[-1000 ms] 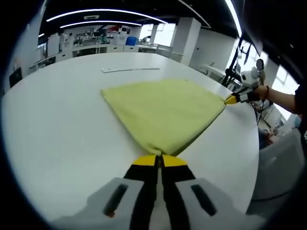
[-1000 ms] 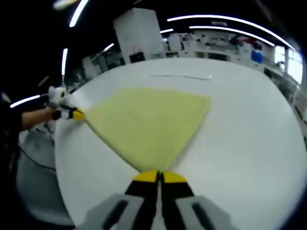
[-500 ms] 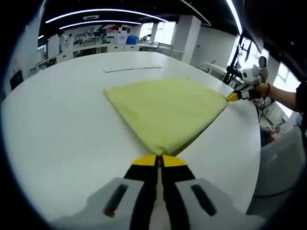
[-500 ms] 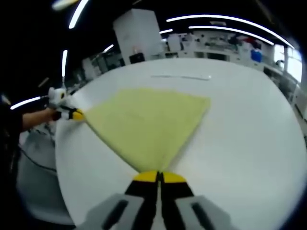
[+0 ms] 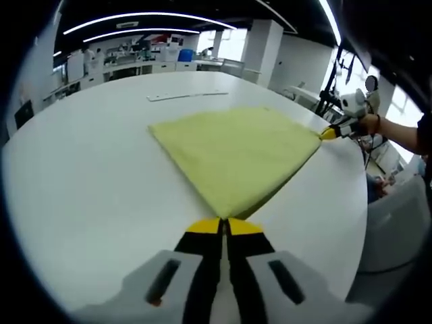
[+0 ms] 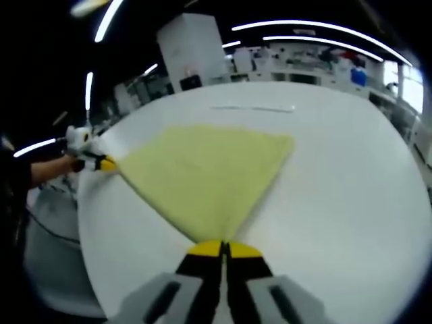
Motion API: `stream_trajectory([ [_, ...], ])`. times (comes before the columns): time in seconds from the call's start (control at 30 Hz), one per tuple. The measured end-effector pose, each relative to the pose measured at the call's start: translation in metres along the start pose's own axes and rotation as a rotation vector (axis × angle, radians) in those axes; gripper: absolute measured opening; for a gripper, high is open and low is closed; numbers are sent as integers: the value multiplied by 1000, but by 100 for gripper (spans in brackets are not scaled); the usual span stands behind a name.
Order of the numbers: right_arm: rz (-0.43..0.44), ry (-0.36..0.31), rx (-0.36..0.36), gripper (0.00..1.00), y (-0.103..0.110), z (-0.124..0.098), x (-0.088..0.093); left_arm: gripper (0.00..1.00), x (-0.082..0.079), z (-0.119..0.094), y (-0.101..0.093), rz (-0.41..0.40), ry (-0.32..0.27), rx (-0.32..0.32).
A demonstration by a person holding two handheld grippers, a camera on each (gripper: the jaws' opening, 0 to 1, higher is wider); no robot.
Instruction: Fold the garment on the visible template until the final outline fits inside the template.
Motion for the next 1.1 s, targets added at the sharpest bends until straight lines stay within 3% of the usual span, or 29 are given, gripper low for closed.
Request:
stream_trajectory([
  [0.8,-9,23,2,0,9,-8,7,0,5,-7,-6,35,7,12],
  [1.1,-71,48,7,0,14,-8,9,0,9,-12,-13,42,14,18],
])
Point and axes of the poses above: the point that each gripper's makers call its tool centre point, and the gripper's own axes: z roughly forward along the fingers, y roughly to its left, x roughly out of its underside, the point moved 3 cm from there along -z, roughly backward along the fingers, and after that the axes turned 3 degrees about -z, right-handed, at the moved point
